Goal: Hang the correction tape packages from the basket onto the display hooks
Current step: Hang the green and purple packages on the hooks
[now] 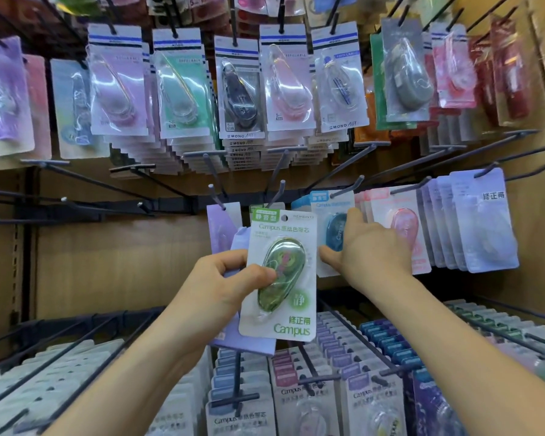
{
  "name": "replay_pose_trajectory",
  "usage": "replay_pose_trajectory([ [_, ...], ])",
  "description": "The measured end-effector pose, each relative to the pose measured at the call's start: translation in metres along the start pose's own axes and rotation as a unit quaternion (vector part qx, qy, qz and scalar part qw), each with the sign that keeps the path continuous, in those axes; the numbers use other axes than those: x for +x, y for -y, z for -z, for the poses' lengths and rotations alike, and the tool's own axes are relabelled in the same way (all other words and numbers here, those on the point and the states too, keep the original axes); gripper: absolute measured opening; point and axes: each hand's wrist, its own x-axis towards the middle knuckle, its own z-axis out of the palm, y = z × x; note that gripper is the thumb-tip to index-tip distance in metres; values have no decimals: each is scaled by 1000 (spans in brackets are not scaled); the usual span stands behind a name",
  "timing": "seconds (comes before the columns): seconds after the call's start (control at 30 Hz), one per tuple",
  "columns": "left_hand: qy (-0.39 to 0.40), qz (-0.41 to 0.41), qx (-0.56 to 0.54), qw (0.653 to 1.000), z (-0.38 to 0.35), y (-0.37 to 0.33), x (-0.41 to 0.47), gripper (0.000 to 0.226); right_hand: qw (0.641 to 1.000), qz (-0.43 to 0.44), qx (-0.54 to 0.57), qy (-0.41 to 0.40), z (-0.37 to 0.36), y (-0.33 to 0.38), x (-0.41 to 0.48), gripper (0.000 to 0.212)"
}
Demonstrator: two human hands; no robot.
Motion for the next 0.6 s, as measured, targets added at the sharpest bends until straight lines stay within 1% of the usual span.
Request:
replay_pose_trajectory([
  [0.1, 0, -3, 2, 1000, 0, 2, -1, 13, 1000, 1, 8, 9, 0, 0, -3, 70],
  [0.17, 0, -8, 0, 1000, 0, 3, -2, 13, 999, -8, 46, 11, 7, -4, -10, 70],
  [0.23, -3, -16, -7, 1000, -2, 4, -2, 13, 993, -6, 115, -38, 14, -15, -22, 64],
  [0.27, -5, -19, -13, 1000, -4, 4, -3, 13, 983, 4, 174, -60, 17, -20, -32, 59],
  [0.3, -8, -22, -20, 1000, -6, 5, -3, 14, 958, 19, 280, -59, 21, -22, -44, 55],
  [0.33, -9, -26, -26, 999, -9, 5, -3, 15, 907, 32, 419, -14, 26, -20, -57, 51],
  [0.37, -9, -30, -32, 999, -12, 6, -3, 16, 827, 45, 556, 68, 30, -15, -70, 47],
  [0.4, -8, -31, -42, 999, -17, 7, -3, 17, 741, 54, 650, 156, 32, -10, -80, 41],
  [0.43, -6, -32, -52, 998, -21, 8, -3, 18, 679, 59, 700, 214, 31, -7, -87, 35],
  [0.47, -5, -31, -64, 997, -26, 9, -3, 20, 651, 64, 719, 234, 28, -4, -92, 30],
  [0.53, -1, -32, -84, 996, -34, 8, -5, 22, 642, 66, 730, 225, 20, 0, -96, 31],
  [0.6, -2, -50, -89, 995, -40, 8, -7, 21, 639, 61, 735, 217, 14, 3, -97, 32],
])
